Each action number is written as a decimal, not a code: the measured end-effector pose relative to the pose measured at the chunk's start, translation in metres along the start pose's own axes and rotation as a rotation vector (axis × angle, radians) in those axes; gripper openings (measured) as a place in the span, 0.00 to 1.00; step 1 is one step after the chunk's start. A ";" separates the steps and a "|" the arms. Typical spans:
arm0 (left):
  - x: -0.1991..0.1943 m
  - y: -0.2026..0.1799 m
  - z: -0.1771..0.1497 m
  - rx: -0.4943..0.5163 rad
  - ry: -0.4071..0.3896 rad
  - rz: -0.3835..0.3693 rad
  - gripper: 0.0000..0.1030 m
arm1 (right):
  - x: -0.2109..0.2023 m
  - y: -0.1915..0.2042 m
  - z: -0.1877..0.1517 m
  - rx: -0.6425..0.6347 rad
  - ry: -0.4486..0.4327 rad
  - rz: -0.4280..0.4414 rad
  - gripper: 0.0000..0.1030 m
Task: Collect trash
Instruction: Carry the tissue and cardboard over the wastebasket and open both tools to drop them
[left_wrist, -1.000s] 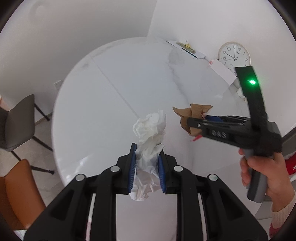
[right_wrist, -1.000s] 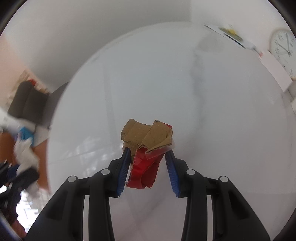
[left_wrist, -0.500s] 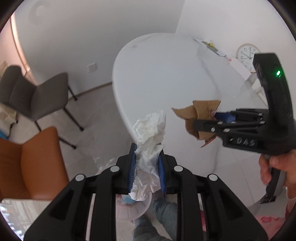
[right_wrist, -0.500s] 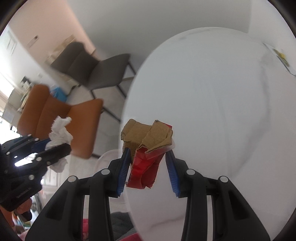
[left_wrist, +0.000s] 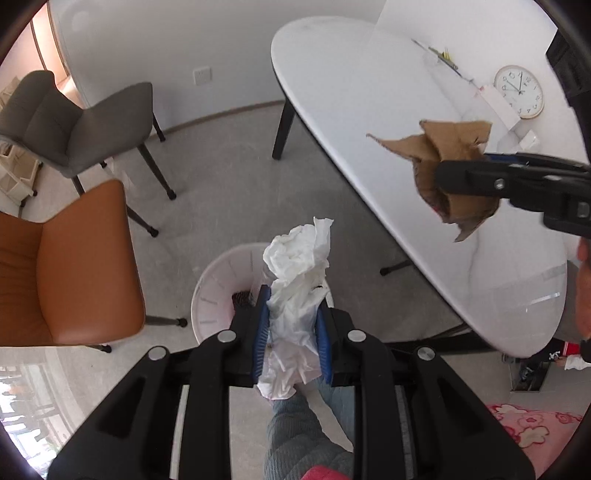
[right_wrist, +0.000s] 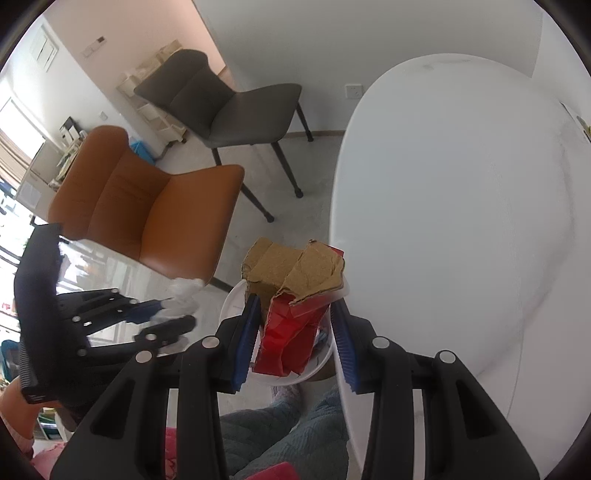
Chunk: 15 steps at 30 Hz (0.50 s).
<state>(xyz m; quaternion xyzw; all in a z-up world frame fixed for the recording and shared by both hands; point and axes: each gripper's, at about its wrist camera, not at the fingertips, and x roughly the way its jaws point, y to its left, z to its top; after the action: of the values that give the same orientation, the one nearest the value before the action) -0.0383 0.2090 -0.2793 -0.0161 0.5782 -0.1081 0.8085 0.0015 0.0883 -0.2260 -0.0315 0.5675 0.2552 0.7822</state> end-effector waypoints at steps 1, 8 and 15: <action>0.003 0.002 -0.004 0.000 0.008 0.002 0.32 | 0.002 0.004 -0.002 -0.004 0.005 0.002 0.38; 0.003 0.005 -0.019 0.013 0.007 -0.018 0.61 | 0.007 0.014 -0.015 -0.008 0.028 0.005 0.38; 0.001 0.008 -0.021 0.008 0.001 -0.033 0.68 | 0.008 0.018 -0.019 -0.003 0.027 0.002 0.38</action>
<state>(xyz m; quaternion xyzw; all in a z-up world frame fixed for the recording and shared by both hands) -0.0561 0.2192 -0.2881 -0.0226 0.5779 -0.1238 0.8064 -0.0206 0.1005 -0.2358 -0.0351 0.5776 0.2564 0.7742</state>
